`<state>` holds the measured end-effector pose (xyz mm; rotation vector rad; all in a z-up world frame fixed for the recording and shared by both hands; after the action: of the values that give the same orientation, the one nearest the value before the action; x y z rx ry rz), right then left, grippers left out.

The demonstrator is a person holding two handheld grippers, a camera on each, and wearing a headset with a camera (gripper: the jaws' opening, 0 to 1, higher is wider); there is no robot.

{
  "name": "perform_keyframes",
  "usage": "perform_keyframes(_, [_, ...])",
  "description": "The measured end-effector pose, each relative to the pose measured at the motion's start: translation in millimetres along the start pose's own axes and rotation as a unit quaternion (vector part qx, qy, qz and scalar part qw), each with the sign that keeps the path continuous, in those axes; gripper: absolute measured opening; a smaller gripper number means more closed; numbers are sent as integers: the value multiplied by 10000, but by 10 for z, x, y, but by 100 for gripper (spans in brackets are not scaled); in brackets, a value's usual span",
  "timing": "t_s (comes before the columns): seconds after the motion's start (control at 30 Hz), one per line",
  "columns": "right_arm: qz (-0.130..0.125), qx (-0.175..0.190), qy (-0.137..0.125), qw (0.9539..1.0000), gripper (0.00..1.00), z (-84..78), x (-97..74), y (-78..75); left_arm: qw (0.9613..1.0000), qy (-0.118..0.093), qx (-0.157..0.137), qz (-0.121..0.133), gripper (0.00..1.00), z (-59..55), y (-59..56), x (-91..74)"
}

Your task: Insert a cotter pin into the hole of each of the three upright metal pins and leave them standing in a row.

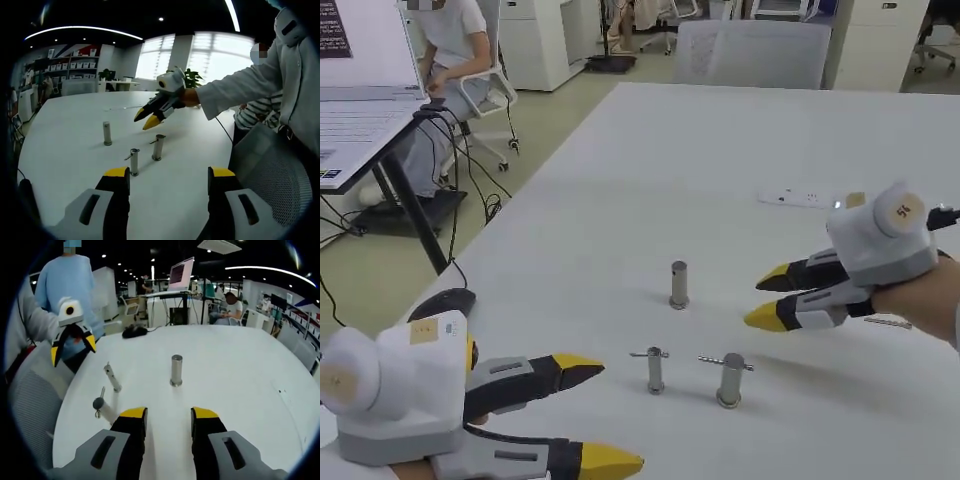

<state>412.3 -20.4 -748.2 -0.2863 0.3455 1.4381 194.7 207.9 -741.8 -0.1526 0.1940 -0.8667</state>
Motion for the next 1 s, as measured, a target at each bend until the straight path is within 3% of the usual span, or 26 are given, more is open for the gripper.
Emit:
perform_keyframes(0.57, [189, -147, -81, 9997, 36, 226, 496, -134, 10000, -16, -50, 85, 62, -60, 21, -7])
perform_keyframes(1.0, [286, -234, -47, 9993, 34, 252, 793, -130, 9999, 5, -79, 120, 62, -88, 40, -34])
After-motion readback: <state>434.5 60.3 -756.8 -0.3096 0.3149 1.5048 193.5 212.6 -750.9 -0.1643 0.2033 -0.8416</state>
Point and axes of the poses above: the centre of the closed fingertips' face, and the gripper's own axes: x roughly forward along the fingers, y roughly to its left, z roughly out of its top, the point moved 10 cm from there along -x, roughly backward along the fingers, and after that the axes turned 14 degrees about -y, right-handed, at the moved point
